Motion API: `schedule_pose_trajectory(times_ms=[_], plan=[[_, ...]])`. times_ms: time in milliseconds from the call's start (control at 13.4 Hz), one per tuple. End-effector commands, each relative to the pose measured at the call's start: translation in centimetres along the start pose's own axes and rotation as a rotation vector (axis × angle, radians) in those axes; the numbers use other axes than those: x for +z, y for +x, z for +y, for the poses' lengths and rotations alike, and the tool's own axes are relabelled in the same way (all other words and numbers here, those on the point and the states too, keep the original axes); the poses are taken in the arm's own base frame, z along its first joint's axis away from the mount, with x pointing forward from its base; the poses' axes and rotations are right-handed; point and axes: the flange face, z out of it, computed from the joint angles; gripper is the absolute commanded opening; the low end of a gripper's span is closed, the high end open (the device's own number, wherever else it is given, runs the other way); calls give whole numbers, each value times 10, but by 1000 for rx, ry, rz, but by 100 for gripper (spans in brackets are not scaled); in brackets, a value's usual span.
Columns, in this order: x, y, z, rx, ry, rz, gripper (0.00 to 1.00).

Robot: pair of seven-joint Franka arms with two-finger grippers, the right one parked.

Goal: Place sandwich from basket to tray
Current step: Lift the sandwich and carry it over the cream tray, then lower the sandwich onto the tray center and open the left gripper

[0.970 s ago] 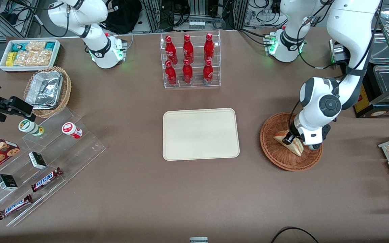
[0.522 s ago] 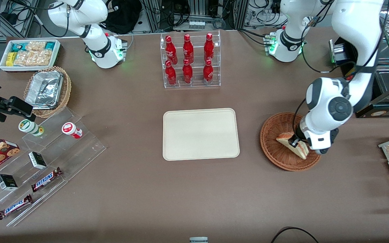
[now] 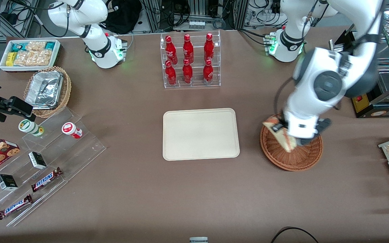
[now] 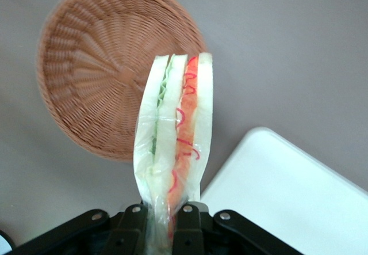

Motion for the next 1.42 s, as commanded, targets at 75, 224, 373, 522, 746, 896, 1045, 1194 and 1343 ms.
schedule_pose_trajectory(times_ms=[75,224,373,522,746,896,1045,1194,1343], plan=[[28,-63,69,158,22,-5,12],[54,-101,104,237,37,-17,12],[97,-115,146,283,0,-14,13],[146,-128,177,315,-58,5,12],[175,-162,178,384,-5,25,12],[178,-176,180,399,0,23,12],[188,-184,182,424,12,18,13],[191,-193,185,432,9,19,13],[198,-196,186,433,13,13,13]])
